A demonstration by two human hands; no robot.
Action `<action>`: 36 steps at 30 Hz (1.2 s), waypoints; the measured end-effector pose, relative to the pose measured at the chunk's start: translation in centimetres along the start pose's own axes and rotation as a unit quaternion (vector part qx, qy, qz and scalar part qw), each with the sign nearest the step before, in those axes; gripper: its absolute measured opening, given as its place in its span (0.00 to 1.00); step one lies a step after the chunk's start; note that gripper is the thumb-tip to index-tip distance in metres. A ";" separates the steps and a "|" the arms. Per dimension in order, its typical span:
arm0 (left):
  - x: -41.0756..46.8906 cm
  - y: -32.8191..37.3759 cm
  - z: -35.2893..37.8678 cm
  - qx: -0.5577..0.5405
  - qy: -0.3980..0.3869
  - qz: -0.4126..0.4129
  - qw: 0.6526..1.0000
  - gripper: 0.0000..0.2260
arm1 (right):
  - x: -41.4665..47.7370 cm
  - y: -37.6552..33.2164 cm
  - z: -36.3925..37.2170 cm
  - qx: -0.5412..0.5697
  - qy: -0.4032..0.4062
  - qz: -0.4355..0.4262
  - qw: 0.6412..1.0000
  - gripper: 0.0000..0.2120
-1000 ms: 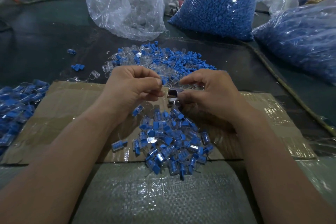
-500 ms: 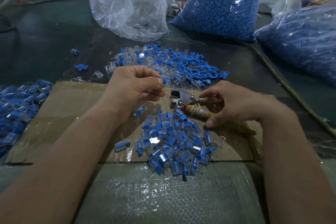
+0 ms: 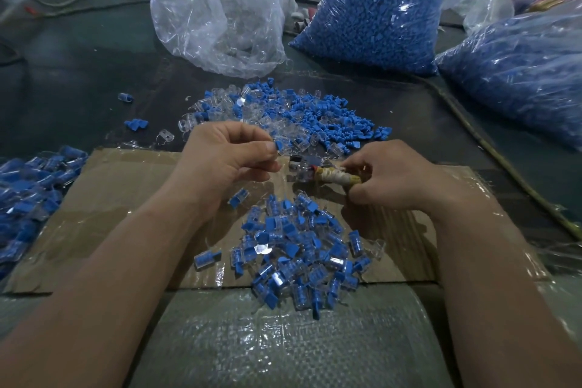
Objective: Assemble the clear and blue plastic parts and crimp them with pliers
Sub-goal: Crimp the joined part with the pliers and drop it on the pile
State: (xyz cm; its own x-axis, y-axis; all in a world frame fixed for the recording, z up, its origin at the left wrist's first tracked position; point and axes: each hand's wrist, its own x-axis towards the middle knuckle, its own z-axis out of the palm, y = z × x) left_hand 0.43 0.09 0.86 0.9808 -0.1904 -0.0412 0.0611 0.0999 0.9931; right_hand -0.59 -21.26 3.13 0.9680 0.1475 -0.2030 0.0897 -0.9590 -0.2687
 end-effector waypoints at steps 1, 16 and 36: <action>0.0 0.0 0.0 0.001 0.001 0.000 1.000 0.02 | 0.2 0.0 0.2 -0.022 0.004 -0.001 1.000 0.07; 0.0 0.1 0.2 -0.044 0.040 0.059 0.996 0.05 | 0.2 -0.6 0.9 0.097 0.230 -0.030 0.968 0.09; -0.1 -0.1 0.8 0.002 0.069 0.121 0.990 0.07 | -0.2 -3.0 1.9 0.087 0.131 -0.076 0.985 0.11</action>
State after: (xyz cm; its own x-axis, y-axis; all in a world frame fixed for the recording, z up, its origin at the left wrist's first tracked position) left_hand 0.18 -0.64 0.86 0.9827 -0.0272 0.1830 -0.1784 0.1220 0.9764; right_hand -1.50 -17.91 2.18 0.9759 0.1960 0.0957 0.2181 -0.8720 -0.4382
